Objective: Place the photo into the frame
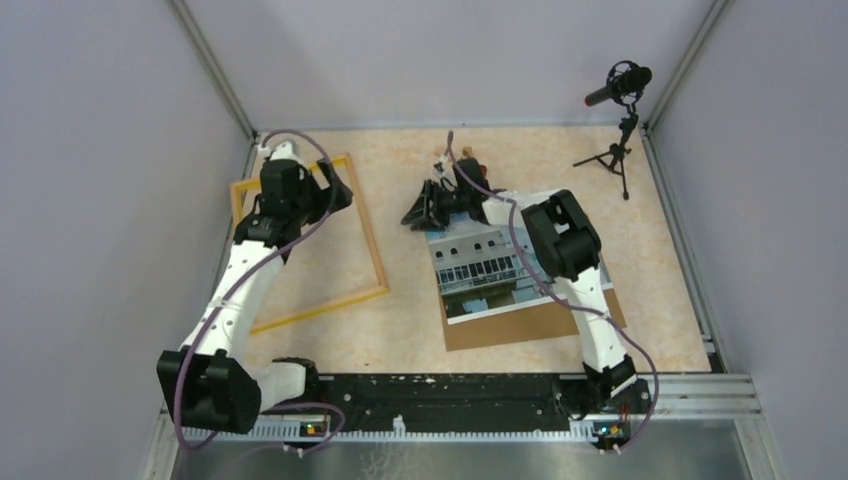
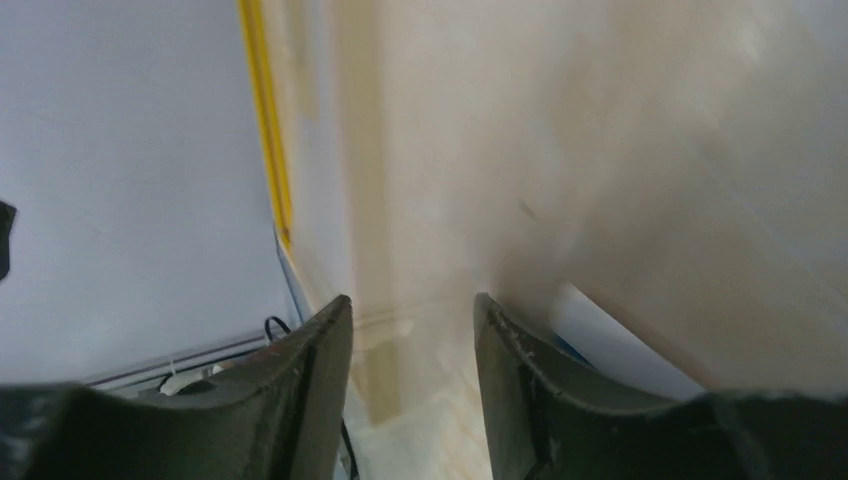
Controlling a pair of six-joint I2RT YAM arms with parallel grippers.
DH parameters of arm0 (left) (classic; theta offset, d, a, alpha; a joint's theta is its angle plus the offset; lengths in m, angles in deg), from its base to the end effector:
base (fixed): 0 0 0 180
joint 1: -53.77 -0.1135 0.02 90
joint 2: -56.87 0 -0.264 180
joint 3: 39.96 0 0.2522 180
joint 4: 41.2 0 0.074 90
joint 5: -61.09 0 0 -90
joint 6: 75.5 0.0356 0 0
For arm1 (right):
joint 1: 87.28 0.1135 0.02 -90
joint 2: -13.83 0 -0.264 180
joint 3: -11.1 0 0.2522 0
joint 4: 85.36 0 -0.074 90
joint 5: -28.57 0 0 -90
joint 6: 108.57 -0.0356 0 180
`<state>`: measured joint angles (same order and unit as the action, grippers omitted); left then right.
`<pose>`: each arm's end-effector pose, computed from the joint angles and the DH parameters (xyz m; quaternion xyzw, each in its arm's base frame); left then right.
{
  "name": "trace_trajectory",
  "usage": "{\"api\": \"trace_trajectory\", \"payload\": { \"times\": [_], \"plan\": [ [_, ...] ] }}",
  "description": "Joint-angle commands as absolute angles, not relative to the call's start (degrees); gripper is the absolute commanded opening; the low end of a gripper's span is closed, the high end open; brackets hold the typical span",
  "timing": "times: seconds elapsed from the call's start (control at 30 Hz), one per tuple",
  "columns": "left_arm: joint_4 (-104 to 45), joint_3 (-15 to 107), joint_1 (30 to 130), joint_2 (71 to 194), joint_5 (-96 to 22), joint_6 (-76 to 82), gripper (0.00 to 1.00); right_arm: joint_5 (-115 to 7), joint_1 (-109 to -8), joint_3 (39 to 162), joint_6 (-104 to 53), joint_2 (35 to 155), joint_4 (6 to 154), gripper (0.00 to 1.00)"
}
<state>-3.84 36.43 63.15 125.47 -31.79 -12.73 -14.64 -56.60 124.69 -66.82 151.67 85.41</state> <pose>0.2649 -0.0456 0.3394 -0.1215 0.8554 -0.1786 0.4708 0.4406 0.2916 0.1328 -0.0623 0.8276 0.5462 0.1132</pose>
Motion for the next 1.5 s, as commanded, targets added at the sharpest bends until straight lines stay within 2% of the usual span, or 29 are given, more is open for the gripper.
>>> {"api": "trace_trajectory", "payload": {
  "times": [0.0, 0.1, 0.3, 0.37, 0.47, 0.7, 0.83, 0.87, 0.97, 1.13, 1.23, 1.37, 1.47],
  "plan": [
    [-6.59, 31.67, 56.68, 123.09, -22.76, -21.83, 0.98, -22.29, -55.52, 108.59, -79.09, 143.93, 108.86, 0.52],
    [-5.90, 30.66, 53.45, 125.48, -19.67, -25.63, 0.98, -26.77, -54.85, 102.00, -82.45, 142.00, 116.27, 0.58],
    [-7.85, 32.10, 48.83, 134.74, -12.12, -20.21, 0.98, -30.77, -53.89, 94.17, -88.46, 141.89, 128.14, 0.58],
    [-12.60, 30.18, 47.05, 137.54, -18.91, -17.73, 0.98, -32.14, -53.43, 93.04, -88.23, 141.24, 128.20, 0.58],
    [-15.51, 30.07, 46.70, 140.83, -21.41, -16.38, 0.98, -34.37, -52.94, 91.85, -87.43, 140.44, 128.07, 0.56],
    [-19.89, 33.77, 46.43, 144.89, -30.02, -14.26, 0.98, -36.51, -53.22, 92.68, -88.00, 142.19, 129.37, 0.28],
    [-20.97, 40.03, 45.62, 151.09, -31.67, -13.80, 0.98, -34.47, -53.82, 94.87, -87.63, 143.58, 128.72, 0.02],
    [-20.84, 42.10, 45.63, 153.16, -31.87, -14.25, 0.98, -33.92, -53.98, 95.10, -87.31, 143.56, 128.10, 0.00],
    [-21.46, 48.52, 45.71, 159.12, -32.02, -14.51, 0.95, -31.84, -54.35, 95.43, -85.00, 142.14, 125.47, 0.00],
    [-24.91, 55.65, 44.51, 168.36, -27.73, -17.63, 0.88, -29.88, -54.44, 101.23, -75.45, 140.75, 110.70, 0.00],
    [-26.90, 59.14, 43.88, 173.48, -28.61, -18.99, 0.88, -28.10, -54.81, 103.59, -73.56, 141.08, 107.10, 0.00],
    [-35.20, 61.13, 43.65, 178.07, -35.74, -17.39, 0.88, -26.90, -55.66, 105.29, -70.85, 140.68, 102.55, 0.00],
    [-38.32, 60.34, 43.64, 178.84, -35.10, -18.10, 0.88, -25.99, -56.68, 105.14, -69.40, 139.88, 100.03, 0.00]
  ]
}}
